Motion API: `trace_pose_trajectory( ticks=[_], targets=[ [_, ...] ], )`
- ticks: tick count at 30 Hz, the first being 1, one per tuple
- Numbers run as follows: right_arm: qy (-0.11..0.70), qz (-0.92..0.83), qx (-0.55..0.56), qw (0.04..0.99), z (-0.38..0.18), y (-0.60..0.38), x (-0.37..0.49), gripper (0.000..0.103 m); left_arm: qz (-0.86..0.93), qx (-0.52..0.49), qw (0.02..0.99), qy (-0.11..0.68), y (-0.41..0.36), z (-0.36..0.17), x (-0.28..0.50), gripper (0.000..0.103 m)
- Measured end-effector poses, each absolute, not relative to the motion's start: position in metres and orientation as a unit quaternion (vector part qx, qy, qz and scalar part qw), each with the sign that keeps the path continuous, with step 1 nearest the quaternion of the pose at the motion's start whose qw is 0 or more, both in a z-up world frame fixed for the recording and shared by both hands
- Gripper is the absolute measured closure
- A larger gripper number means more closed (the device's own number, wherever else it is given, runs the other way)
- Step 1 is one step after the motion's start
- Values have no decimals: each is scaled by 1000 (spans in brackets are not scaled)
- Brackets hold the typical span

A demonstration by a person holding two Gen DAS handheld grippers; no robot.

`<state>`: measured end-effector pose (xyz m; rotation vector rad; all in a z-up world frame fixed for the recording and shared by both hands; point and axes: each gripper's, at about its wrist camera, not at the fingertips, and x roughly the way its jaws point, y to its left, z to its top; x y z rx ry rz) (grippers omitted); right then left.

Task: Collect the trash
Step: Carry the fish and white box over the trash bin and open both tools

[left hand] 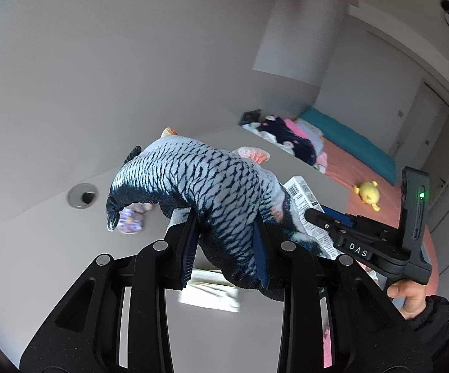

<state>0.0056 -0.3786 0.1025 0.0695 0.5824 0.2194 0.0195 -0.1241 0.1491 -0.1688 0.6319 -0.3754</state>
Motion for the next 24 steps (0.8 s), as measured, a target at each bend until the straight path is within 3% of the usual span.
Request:
trace_pose_trajectory(
  ticks=[24],
  targets=[
    [249, -77, 106, 960, 99, -593, -137, 74, -343, 61, 869, 351, -394, 106, -16, 71]
  ],
)
